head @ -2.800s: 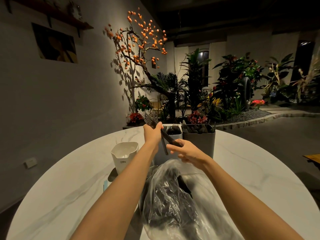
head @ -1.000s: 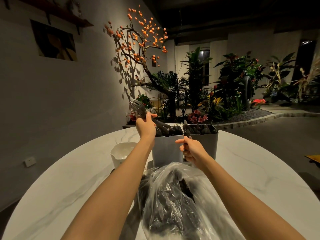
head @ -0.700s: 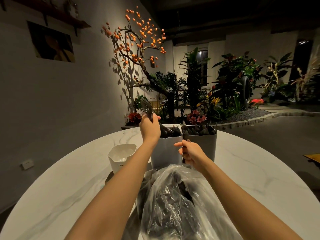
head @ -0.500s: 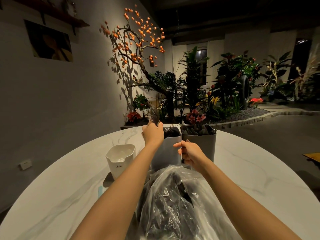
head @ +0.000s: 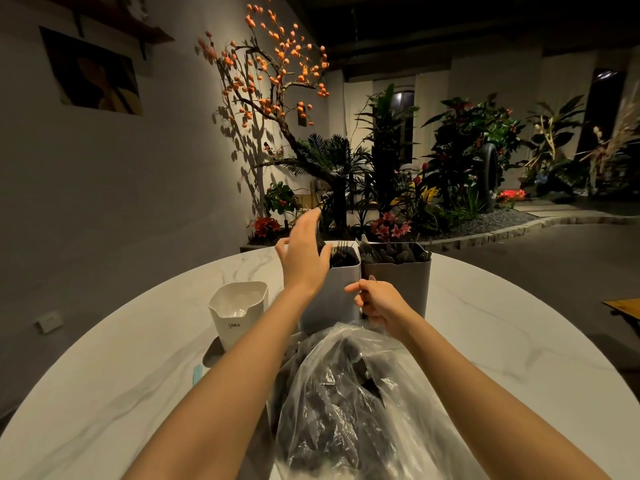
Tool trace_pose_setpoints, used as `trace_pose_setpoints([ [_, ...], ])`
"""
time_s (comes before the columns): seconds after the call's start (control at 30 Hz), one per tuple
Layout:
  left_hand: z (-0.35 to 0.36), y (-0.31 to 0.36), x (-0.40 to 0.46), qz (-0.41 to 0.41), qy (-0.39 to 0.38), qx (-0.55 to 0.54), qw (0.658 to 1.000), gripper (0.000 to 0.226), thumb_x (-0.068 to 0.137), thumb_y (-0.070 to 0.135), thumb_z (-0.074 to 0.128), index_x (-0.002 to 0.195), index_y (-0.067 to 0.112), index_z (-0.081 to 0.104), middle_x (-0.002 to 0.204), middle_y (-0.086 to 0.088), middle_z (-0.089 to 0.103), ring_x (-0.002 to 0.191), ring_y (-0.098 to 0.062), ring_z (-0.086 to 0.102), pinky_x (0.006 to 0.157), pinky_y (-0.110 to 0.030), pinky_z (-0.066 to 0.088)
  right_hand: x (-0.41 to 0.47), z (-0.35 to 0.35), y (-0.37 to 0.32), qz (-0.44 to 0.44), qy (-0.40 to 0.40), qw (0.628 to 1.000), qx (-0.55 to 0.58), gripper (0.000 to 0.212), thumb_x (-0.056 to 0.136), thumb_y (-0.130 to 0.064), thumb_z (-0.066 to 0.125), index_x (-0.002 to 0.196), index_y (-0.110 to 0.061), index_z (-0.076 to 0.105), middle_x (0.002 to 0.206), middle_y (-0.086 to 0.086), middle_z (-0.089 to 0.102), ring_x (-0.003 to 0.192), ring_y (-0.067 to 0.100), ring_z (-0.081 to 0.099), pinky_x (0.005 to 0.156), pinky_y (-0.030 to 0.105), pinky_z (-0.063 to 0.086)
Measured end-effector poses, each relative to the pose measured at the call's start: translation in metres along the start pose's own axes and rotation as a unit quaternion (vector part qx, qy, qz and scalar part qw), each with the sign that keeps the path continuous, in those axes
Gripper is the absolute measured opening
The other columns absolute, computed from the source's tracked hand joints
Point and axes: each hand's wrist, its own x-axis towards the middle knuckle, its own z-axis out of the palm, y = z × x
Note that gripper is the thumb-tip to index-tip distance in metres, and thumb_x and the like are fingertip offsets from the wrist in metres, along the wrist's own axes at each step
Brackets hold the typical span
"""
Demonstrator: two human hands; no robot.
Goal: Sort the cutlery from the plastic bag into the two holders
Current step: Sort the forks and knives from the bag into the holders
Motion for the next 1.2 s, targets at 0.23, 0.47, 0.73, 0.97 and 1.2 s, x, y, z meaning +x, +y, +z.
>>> trace_pose_setpoints([
  [0.23, 0.001, -0.013, -0.007, -0.048, -0.207, 0.173, 0.962, 0.047, 0.105, 0.040, 0.020, 0.150, 0.029, 0.027, 0.159, 0.003, 0.021, 0.149, -0.022, 0.005, 0.115, -0.054, 0.000, 0.000, 0.002, 0.004, 0.011, -0.006, 1.000, -0.006, 0.034, 0.103, -0.019, 0.036, 0.094, -0.010, 0.067, 0.060, 0.002, 0.048, 0.046, 0.009, 0.030, 0.038, 0.018, 0.022],
  [0.47, 0.006, -0.013, -0.026, -0.025, -0.124, 0.106, 0.986, 0.052, 0.103, 0.037, 0.031, 0.150, 0.015, 0.026, 0.158, -0.009, 0.019, 0.146, -0.025, 0.009, 0.117, -0.044, 0.007, -0.010, 0.006, -0.003, -0.046, -0.082, 0.995, 0.024, 0.021, 0.096, -0.020, 0.047, 0.096, -0.008, 0.065, 0.059, -0.001, 0.045, 0.045, 0.006, 0.031, 0.043, 0.020, 0.023],
  [0.73, -0.004, 0.004, -0.041, 0.063, 0.072, -0.038, 0.995, 0.014, 0.095, 0.016, 0.043, 0.095, 0.008, 0.054, 0.089, -0.003, 0.054, 0.083, -0.020, 0.046, 0.071, -0.035, 0.042, -0.014, 0.015, -0.018, -0.090, -0.075, 0.983, 0.139, 0.029, 0.102, -0.012, 0.034, 0.113, -0.002, 0.059, 0.066, 0.002, 0.049, 0.056, 0.009, 0.037, 0.056, 0.022, 0.031],
  [0.97, -0.015, 0.009, -0.056, 0.027, -0.056, -0.063, 0.996, 0.015, 0.102, 0.021, 0.037, 0.097, 0.011, 0.046, 0.078, 0.001, 0.055, 0.067, -0.020, 0.052, 0.061, -0.038, 0.043, -0.021, 0.018, -0.024, -0.156, 0.037, 0.973, 0.165, 0.030, 0.104, -0.004, 0.026, 0.110, -0.003, 0.055, 0.067, 0.005, 0.051, 0.057, 0.009, 0.040, 0.055, 0.020, 0.036],
  [1.2, -0.028, 0.011, -0.068, -0.051, -0.321, -0.200, 0.924, 0.032, 0.103, 0.024, 0.041, 0.080, 0.014, 0.061, 0.077, 0.000, 0.064, 0.071, -0.009, 0.060, 0.072, -0.024, 0.050, -0.027, 0.019, -0.031, -0.173, 0.085, 0.956, 0.220, 0.032, 0.105, -0.008, 0.026, 0.096, -0.011, 0.057, 0.066, 0.005, 0.050, 0.057, 0.011, 0.041, 0.057, 0.021, 0.037],
])
